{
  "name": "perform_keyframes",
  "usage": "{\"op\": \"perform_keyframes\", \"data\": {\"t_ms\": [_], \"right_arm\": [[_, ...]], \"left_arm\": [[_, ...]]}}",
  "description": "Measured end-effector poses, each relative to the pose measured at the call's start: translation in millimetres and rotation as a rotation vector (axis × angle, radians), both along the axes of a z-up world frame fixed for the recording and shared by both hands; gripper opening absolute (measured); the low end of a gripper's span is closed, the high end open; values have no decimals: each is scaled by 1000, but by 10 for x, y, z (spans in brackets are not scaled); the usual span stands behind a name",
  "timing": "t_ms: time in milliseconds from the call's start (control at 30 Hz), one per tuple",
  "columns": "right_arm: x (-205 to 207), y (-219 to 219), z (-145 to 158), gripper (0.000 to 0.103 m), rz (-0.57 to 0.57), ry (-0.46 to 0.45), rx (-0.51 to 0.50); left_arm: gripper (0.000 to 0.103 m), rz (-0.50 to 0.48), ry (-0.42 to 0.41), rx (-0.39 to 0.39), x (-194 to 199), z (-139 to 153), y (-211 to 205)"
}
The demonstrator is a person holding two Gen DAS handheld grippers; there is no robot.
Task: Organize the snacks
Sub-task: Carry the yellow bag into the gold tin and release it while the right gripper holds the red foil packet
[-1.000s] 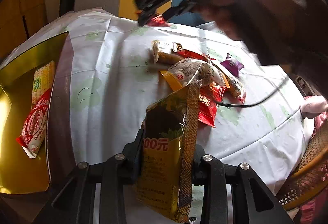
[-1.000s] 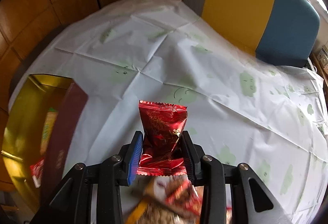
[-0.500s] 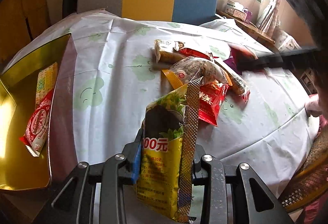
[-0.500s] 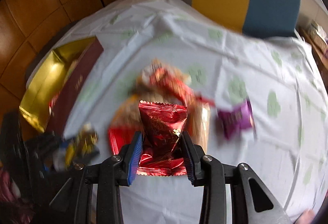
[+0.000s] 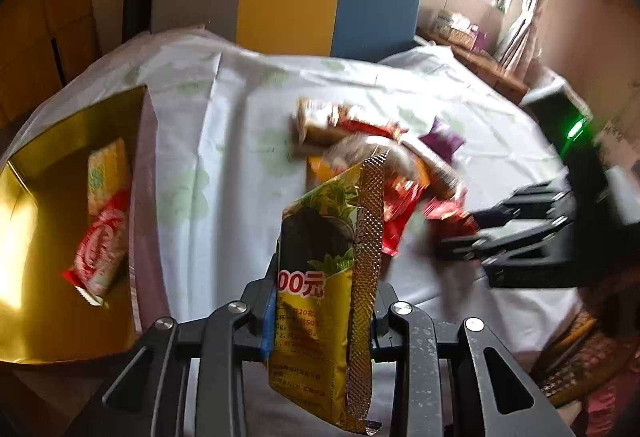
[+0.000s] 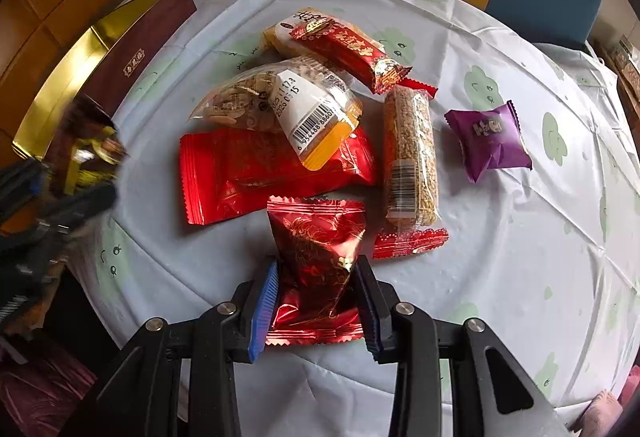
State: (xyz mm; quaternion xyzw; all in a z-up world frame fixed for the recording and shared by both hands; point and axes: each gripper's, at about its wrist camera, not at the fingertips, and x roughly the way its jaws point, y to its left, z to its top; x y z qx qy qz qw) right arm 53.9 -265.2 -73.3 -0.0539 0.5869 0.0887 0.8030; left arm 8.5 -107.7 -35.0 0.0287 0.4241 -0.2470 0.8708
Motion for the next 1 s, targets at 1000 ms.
{"op": "perform_keyframes", "data": {"t_ms": [1000], "right_arm": [[-10,60,-14,38,25,-10,-29]], "left_arm": [[34,462,136,25,1636,29,1795]]}}
